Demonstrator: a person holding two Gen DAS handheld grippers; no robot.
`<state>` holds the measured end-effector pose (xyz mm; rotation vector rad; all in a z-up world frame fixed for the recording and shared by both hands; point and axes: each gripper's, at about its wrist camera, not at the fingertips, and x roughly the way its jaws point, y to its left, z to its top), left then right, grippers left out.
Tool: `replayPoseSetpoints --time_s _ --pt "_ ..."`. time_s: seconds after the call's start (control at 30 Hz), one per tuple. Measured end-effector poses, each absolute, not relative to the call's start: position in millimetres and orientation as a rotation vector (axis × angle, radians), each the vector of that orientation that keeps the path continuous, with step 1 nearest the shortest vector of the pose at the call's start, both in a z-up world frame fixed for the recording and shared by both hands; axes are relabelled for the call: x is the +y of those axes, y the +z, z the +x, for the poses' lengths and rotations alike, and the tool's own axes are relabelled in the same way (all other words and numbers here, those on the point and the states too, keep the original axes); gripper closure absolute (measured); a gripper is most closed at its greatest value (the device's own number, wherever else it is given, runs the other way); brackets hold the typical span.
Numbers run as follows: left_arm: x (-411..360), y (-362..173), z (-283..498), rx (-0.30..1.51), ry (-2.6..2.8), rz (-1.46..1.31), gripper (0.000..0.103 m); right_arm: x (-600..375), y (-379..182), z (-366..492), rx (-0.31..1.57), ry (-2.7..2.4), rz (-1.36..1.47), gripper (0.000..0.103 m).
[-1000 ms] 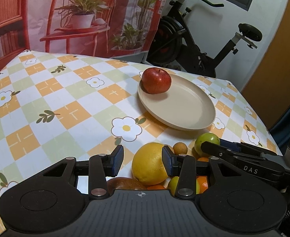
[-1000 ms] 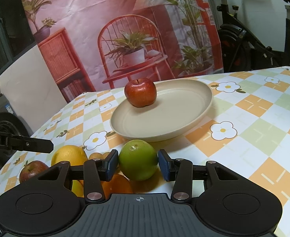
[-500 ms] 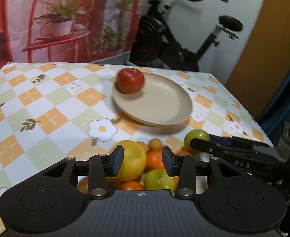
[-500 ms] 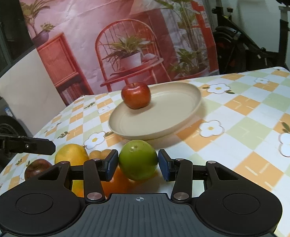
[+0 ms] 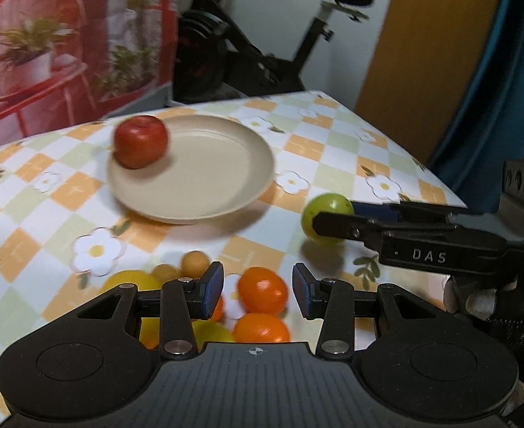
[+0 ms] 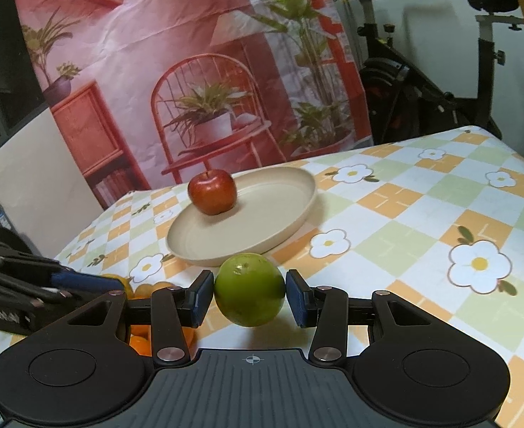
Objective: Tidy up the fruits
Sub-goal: 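Grasp the small orange with the left gripper while the right gripper holds the green apple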
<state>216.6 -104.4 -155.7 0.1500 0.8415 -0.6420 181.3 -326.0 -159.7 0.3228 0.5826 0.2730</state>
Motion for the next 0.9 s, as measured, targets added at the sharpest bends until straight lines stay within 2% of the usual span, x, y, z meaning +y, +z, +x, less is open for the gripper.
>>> replayPoseSetpoints --time_s 0.53,0.9 --pt "-132 -180 235 0.981 -0.623 0.275 0.058 -341 -165 178 0.572 0.258 0.360 0.062" --pt "-134 -182 237 0.979 -0.611 0.267 0.061 -340 -167 177 0.582 0.268 0.350 0.062"
